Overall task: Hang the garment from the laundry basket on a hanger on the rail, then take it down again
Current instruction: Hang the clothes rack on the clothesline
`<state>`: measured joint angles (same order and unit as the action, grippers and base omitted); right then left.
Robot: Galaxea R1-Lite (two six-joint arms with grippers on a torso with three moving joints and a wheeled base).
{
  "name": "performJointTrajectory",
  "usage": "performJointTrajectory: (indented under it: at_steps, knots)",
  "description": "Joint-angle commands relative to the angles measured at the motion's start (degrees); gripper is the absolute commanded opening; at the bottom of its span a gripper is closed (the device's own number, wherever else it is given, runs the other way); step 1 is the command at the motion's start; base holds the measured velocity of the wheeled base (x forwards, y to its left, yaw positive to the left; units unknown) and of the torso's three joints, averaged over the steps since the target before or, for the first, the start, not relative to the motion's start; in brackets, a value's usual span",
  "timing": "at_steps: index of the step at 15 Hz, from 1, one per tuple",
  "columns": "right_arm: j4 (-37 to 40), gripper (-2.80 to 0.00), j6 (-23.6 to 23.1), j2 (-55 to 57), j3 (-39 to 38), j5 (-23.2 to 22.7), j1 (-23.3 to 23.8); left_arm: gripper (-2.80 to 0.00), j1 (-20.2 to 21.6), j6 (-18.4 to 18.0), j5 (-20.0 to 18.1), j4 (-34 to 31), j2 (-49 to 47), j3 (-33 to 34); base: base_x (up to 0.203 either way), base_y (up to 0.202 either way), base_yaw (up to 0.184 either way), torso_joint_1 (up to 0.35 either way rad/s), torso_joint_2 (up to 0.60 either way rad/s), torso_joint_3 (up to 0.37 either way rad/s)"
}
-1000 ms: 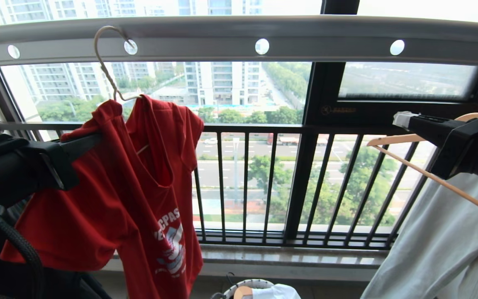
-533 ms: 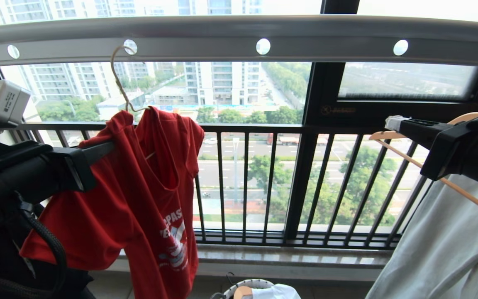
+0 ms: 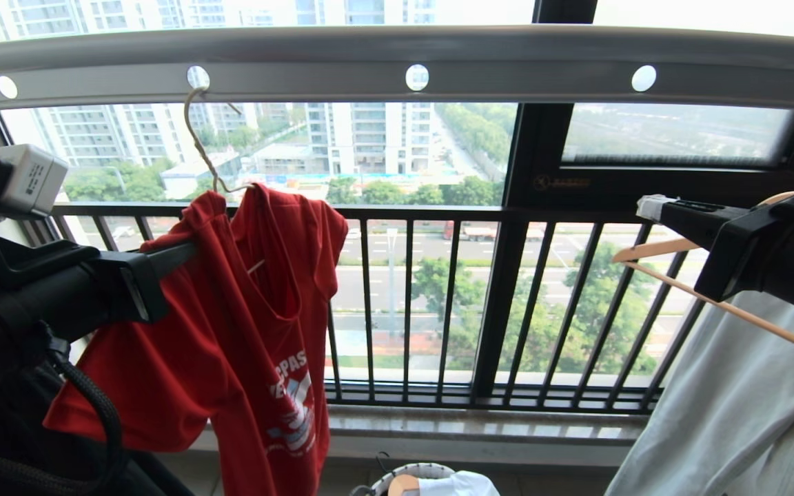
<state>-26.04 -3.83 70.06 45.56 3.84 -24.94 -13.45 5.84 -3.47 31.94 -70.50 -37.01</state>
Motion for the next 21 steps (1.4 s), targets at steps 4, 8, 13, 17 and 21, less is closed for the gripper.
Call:
performJointTrajectory:
  at_steps: [4,8,13,17,21]
  knots:
    - [-0.2,-2.80,-0.1,0.1,0.1,0.0,-0.1,-2.80,0.0,0.0,0.0,0.1,-0.2,0.5,0.000,0.000,0.000,0.000,0.00,0.000]
    - [-0.2,-2.80,-0.1,0.0,0.1,0.0,-0.1,0.00,0.0,-0.9,0.0,0.1,0.3,0.7,0.000,0.000,0.000,0.000,0.00,0.000]
    - [0.0,-2.80,-0.1,0.1,0.1,0.0,-0.1,0.00,-0.1,-0.9,0.1,-1.0,1.9,3.4,0.000,0.000,0.000,0.000,0.00,0.000]
    - [-0.1,-2.80,0.0,0.3,0.5,-0.7,-0.1,0.00,-0.1,-2.4,0.0,-18.2,11.2,1.9,0.000,0.000,0.000,0.000,0.00,0.000]
    - [-0.1,-2.80,0.0,0.4,0.5,-1.7,-0.1,0.00,-0.9,-4.7,-0.1,-30.8,20.5,1.6,0.000,0.000,0.000,0.000,0.00,0.000]
